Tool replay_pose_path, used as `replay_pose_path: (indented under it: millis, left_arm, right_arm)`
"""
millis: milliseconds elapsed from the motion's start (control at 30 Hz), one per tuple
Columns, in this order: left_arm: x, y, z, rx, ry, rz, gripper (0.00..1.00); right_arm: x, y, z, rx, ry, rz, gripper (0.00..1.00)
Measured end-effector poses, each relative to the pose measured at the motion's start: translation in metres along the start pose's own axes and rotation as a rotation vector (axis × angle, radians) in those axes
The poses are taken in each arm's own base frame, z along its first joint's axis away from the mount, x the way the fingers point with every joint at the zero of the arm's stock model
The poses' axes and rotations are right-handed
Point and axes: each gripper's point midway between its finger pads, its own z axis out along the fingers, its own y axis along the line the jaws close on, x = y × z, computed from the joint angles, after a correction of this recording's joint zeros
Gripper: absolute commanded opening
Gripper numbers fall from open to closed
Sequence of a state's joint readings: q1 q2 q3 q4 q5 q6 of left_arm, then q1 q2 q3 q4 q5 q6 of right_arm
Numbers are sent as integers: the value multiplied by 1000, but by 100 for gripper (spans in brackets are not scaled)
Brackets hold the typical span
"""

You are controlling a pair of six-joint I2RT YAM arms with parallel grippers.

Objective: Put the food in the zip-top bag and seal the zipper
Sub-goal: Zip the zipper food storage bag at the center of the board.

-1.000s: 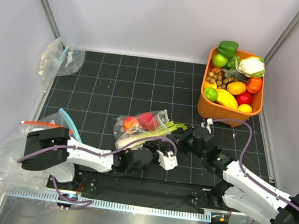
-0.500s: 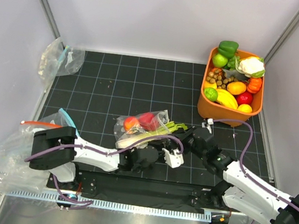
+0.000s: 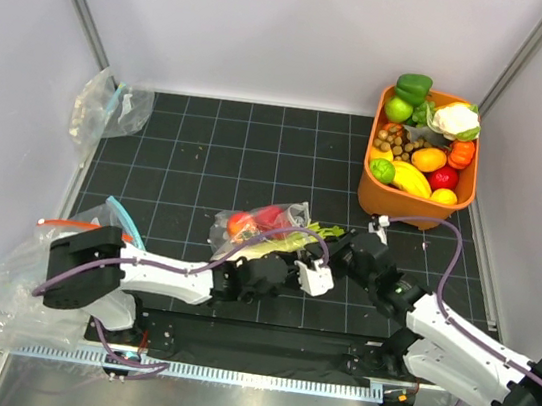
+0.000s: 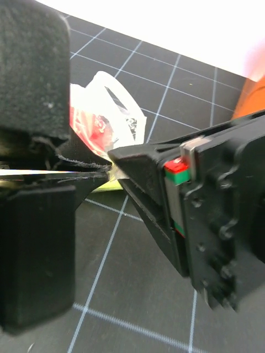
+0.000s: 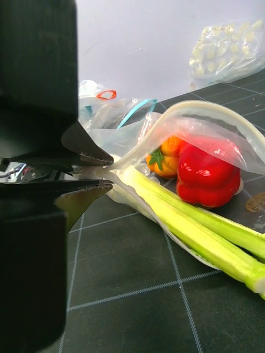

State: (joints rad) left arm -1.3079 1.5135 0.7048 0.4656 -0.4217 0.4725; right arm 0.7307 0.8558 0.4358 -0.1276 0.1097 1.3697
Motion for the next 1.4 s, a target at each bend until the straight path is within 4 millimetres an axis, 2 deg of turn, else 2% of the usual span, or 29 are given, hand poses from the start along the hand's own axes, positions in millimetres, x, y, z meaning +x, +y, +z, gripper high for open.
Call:
replay_pose_path:
  millis: [167, 400, 533, 567, 600, 700, 800, 933, 1067, 1133, 1167, 1200, 1233, 1267, 1400]
  left_arm:
    - [-12, -9, -11, 46, -26, 15, 0]
    - [-32, -52, -26, 181, -89, 59, 0]
    - [-41, -52, -33, 182, -108, 60, 2]
    - [-41, -48, -34, 162, -105, 57, 7]
    - [-41, -44, -34, 140, -99, 57, 22]
    - [-36, -31, -33, 68, -69, 70, 43]
    - [-29, -24, -28, 10, -38, 85, 49]
    - [-16, -25, -15, -25, 25, 124, 52]
    - [-12, -15, -2, -77, 71, 109, 49]
    - [-8, -5, 2, -100, 85, 78, 42]
    - [-6, -2, 3, -108, 90, 65, 36]
    - [-3, 2, 4, -116, 98, 46, 16]
    - [0, 5, 5, -121, 106, 29, 5]
    - [4, 7, 6, -123, 115, 18, 0]
    - [11, 11, 6, -114, 142, -5, 0]
  right_arm:
    - [1, -1, 3, 14, 22, 4, 1]
    - [-20, -10, 9, 49, -42, 32, 1]
    - [-24, -11, 10, 53, -45, 43, 1]
    - [-24, -11, 10, 54, -41, 45, 1]
    - [-24, -11, 11, 55, -38, 47, 1]
    - [-21, -10, 10, 47, -20, 51, 1]
    - [-16, -4, 9, 25, 14, 58, 1]
    - [-12, 0, 5, 3, 36, 62, 1]
    - [-12, 6, 1, -25, 42, 64, 1]
    - [-11, 7, 1, -27, 47, 64, 1]
    - [-10, 7, 1, -29, 50, 64, 1]
    - [-10, 8, 2, -30, 52, 64, 1]
    - [-10, 8, 2, -31, 53, 64, 1]
    - [-10, 8, 3, -30, 56, 64, 1]
    - [-9, 6, 5, -22, 60, 64, 1]
